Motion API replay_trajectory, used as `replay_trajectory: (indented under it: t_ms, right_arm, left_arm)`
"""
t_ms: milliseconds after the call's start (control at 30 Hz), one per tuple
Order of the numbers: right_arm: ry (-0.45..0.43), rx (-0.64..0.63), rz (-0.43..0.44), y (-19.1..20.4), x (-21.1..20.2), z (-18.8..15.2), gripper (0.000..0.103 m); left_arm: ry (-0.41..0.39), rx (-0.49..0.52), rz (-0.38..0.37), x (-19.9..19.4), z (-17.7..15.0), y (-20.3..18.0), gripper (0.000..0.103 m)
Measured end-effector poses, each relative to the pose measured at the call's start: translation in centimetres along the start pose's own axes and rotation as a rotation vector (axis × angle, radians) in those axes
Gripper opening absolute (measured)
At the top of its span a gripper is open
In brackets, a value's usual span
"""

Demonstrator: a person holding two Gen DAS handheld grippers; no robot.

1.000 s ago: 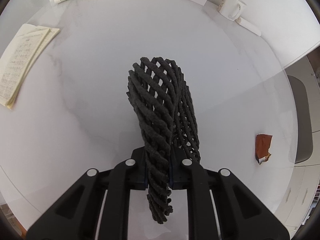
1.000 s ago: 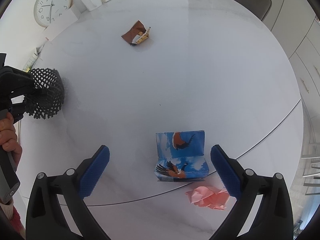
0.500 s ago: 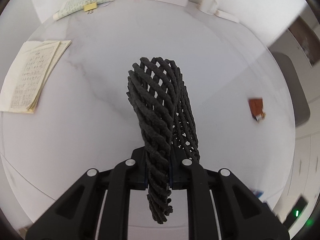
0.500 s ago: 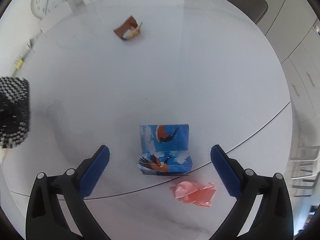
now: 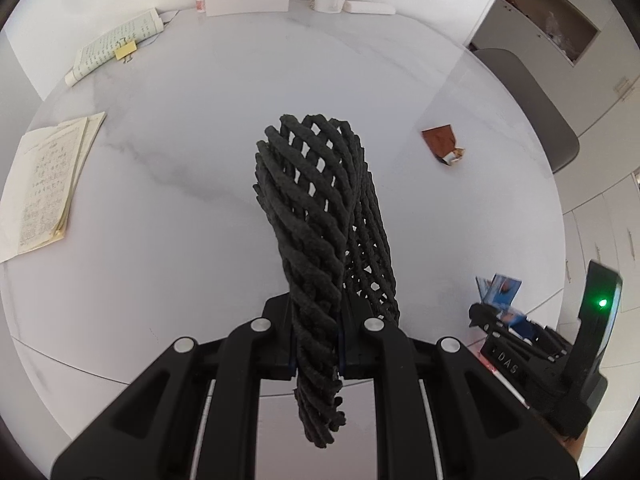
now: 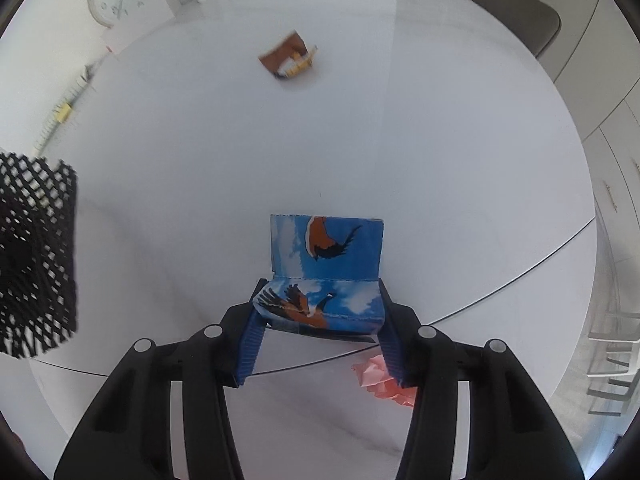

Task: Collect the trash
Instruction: 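Carry both items over the bin and open the right gripper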

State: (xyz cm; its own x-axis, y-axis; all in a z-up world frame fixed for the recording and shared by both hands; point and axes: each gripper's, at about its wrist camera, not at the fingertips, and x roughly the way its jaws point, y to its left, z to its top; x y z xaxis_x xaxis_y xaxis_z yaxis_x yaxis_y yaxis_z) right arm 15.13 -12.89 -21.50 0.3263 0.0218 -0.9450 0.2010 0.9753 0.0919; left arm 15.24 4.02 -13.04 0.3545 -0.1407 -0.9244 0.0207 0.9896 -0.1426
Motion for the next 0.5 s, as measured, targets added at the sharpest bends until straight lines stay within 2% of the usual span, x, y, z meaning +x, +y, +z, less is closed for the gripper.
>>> replay_trajectory:
  t_ms: [100,267,400,500]
  right_arm:
    - [-0.06,-0.004,0.056,-0.4,-2.7,0.2,0.051]
    - [-0.151,0.019,0.124,-3.5,-7.4,-0.9,0.051]
    - [-0.19,0.04,0.123,-7.4,-9.9,-3.6,0.051]
    - [-0.196,0.057,0.081,-11.1,-11.0,-6.3,0.051]
  left_arm:
    - [-0.017,0.029,-0.007,-1.1,-0.7,-1.2,0.013]
    - [-0.018,0.108,-0.04,-3.0,-2.6,-4.5,0.013]
    - [-0.007,0.214,-0.096,-4.0,-5.0,-8.5,0.013]
    - [0.008,0.317,-0.159,-4.4,-7.4,-12.5,0.013]
